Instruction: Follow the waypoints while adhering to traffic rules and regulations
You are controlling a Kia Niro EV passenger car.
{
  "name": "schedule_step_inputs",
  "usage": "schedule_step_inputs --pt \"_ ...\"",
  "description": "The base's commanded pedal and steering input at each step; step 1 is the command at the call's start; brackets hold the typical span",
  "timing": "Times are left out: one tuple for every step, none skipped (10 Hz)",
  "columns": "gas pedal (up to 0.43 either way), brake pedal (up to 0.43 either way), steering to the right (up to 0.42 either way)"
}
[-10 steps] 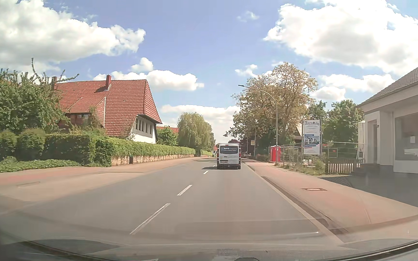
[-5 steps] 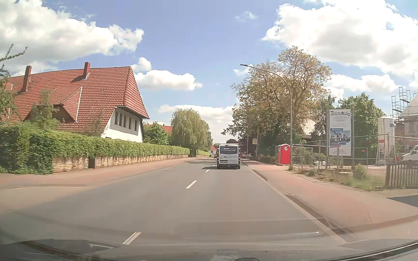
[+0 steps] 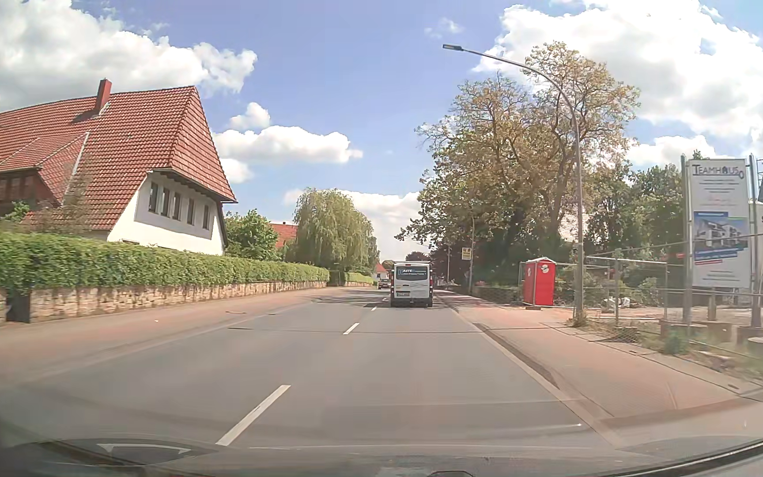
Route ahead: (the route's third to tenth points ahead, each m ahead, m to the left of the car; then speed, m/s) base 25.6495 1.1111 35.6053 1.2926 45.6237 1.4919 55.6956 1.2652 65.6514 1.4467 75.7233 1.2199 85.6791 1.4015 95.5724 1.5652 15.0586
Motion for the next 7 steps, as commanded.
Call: schedule_step_inputs --pt "0.228 0.0 0.008" --pt "0.228 0.0 0.006" --pt "0.228 0.0 0.003" --pt "0.228 0.0 0.003" --pt "0.22 0.0 0.003" --pt "0.209 0.0 0.003" --pt "0.197 0.0 0.002"
